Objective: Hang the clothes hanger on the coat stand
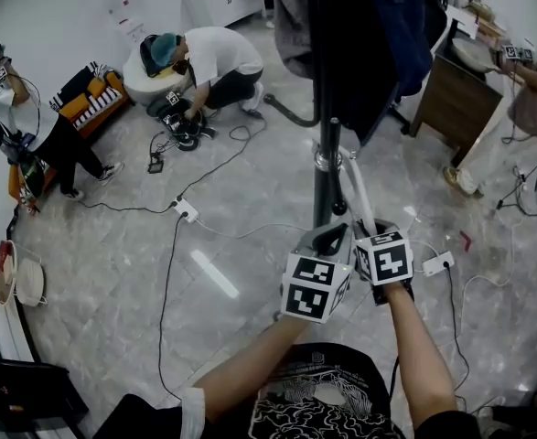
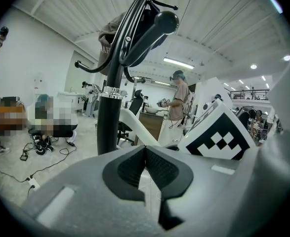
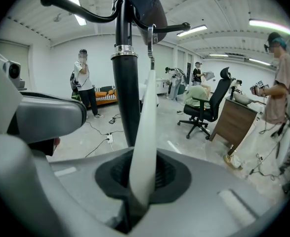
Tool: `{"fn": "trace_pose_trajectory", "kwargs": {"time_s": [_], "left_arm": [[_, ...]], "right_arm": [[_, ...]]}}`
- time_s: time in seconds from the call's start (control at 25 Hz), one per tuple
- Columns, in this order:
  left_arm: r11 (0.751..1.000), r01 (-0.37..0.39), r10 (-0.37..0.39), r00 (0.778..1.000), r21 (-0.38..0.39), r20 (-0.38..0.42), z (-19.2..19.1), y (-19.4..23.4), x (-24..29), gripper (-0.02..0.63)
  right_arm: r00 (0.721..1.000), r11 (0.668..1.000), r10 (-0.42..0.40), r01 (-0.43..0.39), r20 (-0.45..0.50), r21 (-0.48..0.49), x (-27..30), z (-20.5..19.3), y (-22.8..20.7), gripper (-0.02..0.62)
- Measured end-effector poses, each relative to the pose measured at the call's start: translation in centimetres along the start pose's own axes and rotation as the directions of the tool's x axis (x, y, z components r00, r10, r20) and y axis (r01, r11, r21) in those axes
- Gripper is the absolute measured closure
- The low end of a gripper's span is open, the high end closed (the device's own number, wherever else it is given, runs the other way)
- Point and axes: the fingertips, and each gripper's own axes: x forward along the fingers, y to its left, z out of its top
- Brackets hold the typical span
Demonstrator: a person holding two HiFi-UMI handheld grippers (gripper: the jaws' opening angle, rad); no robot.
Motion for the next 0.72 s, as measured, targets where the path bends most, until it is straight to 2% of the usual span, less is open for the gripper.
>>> {"fn": "trace_pose_trajectory", "kwargs": {"time_s": [0.12, 0.4, 0.72], "left_arm": [[1.0, 0.004, -0.004, 1.0, 0.0, -0.004, 0.0, 0.0, 0.1, 0.6], [1.0, 0.024, -0.024, 1.0, 0.004, -0.012, -0.1, -0.2, 0.3, 0.6], [0.999, 0.051, -0.051, 0.998, 0.006, -0.024, 0.2, -0.7, 0.3, 0.6]], "right_arm": [[1.0, 1.0, -0.003, 0.003, -0.004, 0.001, 0.0, -0.1, 0.0, 0.554], [0.998, 1.0, -0.014, 0.013, 0.062, 0.005, -0.6, 0.9, 0.1, 0.514], [0.998, 0.999, -0.041, 0.04, 0.054, 0.012, -2.0, 1.1, 0.3, 0.48]]}}
